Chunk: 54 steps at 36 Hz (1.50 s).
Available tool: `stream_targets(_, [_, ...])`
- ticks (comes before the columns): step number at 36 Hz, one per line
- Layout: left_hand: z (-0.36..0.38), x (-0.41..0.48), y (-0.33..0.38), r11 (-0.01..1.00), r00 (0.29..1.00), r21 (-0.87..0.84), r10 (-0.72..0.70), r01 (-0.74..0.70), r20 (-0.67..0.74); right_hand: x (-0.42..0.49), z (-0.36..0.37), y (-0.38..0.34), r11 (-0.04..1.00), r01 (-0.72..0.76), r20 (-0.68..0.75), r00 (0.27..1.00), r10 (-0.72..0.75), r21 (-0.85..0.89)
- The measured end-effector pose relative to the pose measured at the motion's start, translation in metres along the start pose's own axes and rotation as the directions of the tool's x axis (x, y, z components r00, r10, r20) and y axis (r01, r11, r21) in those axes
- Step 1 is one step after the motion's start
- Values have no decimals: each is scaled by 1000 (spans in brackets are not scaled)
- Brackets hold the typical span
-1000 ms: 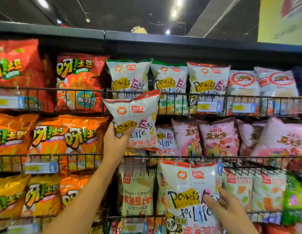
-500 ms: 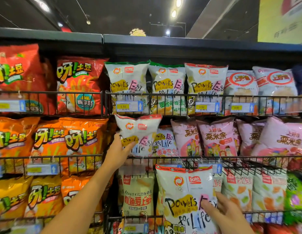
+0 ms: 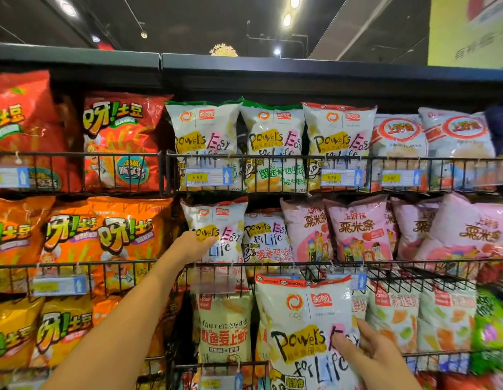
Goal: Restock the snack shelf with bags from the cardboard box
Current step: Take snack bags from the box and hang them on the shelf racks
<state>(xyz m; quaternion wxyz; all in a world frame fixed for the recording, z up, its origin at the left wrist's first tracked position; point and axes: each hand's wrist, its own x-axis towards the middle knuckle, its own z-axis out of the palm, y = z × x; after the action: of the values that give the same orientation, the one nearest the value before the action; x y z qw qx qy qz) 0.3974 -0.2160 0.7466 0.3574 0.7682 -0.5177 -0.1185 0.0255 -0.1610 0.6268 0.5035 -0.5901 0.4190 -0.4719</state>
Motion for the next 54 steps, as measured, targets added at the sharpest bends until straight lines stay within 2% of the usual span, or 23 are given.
stream_targets(7, [6, -3, 5, 999, 993, 5, -42, 43, -109, -1, -1, 1, 999, 24, 27, 999, -23, -33])
stream_targets(14, [6, -27, 7, 998, 978, 44, -40, 50, -207, 6, 1, 1, 1000, 7, -7, 1000, -7, 17])
stream_targets(16, [6, -39, 6, 997, 964, 72, 32, -14, -263, 6, 3, -1, 1000, 6, 0, 1000, -6, 5])
stream_targets(18, [13, -61, 5, 985, 927, 97, 165, -140, -337, 9, 2, 0, 1000, 8, 1, 1000, -8, -11])
stream_targets(19, [17, -75, 4, 973, 901, 93, 231, -211, -369, 9, 1, 0, 1000, 22, 5, 1000, -22, -14])
stream_targets(21, [31, -108, 7, 958, 878, 25, 271, -284, -395, 11, 2, -6, 998, 56, 27, 998, -56, 5])
stream_targets(23, [46, -140, 10, 942, 907, -135, 247, -307, -343, 14, 3, -12, 996, 87, 41, 995, -89, 33])
stream_targets(25, [62, -165, 18, 916, 950, -274, 245, -293, -196, 20, 4, -16, 993, 110, 25, 994, -111, 48])
stream_targets(27, [78, -181, 30, 911, 958, -300, 280, -284, -60, 20, 10, -25, 986, 155, -19, 988, -154, 54])
stream_targets(30, [97, -185, 44, 889, 943, -339, 332, -309, 11, 25, 17, -35, 965, 250, -60, 968, -246, 81])
stream_targets(36, [99, -168, 63, 854, 895, -277, 391, -440, -215, 38, 23, -66, 921, 382, -52, 924, -378, 80])
stream_targets(40, [85, -153, 81, 798, 836, -272, 459, -537, -301, 46, 24, -91, 847, 532, -64, 845, -531, 4])
stream_targets(42, [77, -144, 89, 768, 795, -250, 499, -590, -346, 52, 25, -103, 809, 587, -73, 808, -584, 23])
stream_targets(51, [55, -97, 108, 719, 718, -198, 547, -666, -430, 102, 29, -130, 705, 709, -56, 704, -708, 14])
stream_targets(54, [59, -83, 105, 717, 703, -175, 552, -675, -448, 117, 31, -127, 694, 720, -31, 694, -720, 17])
